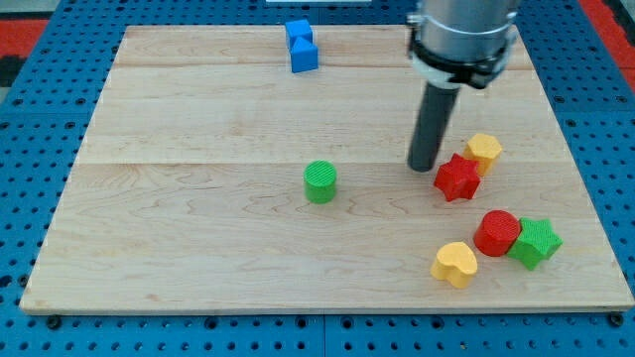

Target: Push the green circle to the center

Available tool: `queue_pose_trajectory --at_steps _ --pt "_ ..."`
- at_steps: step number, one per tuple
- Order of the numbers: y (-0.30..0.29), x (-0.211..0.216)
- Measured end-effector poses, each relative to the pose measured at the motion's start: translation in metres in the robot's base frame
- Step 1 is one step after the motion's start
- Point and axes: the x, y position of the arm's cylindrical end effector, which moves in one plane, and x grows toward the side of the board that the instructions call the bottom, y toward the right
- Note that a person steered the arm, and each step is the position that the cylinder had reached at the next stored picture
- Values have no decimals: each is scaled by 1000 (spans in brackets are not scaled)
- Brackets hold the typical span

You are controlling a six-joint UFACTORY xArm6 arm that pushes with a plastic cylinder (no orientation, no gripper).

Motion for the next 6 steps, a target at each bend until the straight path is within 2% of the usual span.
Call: queue_pose_trajectory --at_steps 2,4,5,6 --pt "-43 52" --pt "-98 16" --pt "-101 43" --pt "-144 22"
